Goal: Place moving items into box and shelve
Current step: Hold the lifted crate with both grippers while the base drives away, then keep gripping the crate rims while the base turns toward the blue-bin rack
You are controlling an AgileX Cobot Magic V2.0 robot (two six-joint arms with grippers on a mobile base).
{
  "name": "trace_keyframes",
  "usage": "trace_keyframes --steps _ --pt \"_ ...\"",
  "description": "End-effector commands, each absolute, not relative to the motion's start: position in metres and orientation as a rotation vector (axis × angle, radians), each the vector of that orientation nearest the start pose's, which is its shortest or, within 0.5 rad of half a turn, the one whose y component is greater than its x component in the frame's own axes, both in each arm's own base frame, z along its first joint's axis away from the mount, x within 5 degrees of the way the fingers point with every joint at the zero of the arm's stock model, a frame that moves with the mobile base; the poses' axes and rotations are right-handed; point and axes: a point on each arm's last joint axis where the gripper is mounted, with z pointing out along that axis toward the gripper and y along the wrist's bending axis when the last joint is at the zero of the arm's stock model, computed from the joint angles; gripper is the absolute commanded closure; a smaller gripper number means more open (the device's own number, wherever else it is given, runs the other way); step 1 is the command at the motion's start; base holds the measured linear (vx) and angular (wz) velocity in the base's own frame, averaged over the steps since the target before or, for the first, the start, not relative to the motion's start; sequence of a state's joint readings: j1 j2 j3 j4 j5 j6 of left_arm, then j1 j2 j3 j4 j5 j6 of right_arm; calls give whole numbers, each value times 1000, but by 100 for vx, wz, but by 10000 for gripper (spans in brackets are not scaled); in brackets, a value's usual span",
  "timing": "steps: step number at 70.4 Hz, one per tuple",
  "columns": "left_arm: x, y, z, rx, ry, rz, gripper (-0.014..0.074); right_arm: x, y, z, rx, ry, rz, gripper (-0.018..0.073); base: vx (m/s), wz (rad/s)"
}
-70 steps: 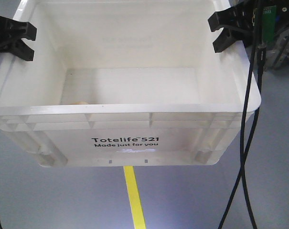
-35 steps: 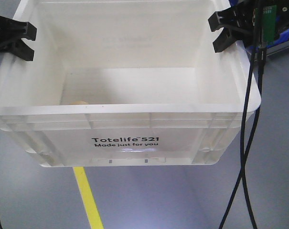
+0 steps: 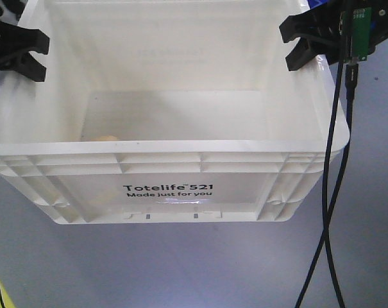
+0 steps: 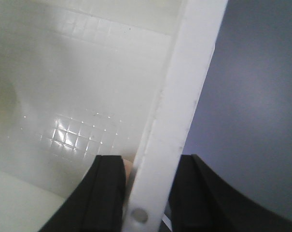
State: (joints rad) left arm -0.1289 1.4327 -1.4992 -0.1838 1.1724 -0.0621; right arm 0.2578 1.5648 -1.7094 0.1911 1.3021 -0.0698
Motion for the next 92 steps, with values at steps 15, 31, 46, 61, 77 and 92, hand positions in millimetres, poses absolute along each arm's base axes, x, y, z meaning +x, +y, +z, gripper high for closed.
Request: trace_keyframes --steps 15,31,46,61,77,92 --pt "280 -58 426 53 2391 -407 613 286 101 438 -469 2470 428 571 30 -57" --pt "280 -58 425 53 2391 -404 613 285 101 438 -469 2470 429 571 28 -62" --pt "280 -58 425 53 2391 -406 613 285 101 438 -469 2470 430 571 27 -71" --pt "280 -58 425 53 2391 -404 613 285 101 438 -469 2470 430 571 28 -69" --pt "280 -58 425 54 2392 -402 613 285 101 438 -469 2471 429 571 30 -58" --pt "280 -58 425 54 2391 -403 613 285 101 438 -469 2471 431 571 33 -43"
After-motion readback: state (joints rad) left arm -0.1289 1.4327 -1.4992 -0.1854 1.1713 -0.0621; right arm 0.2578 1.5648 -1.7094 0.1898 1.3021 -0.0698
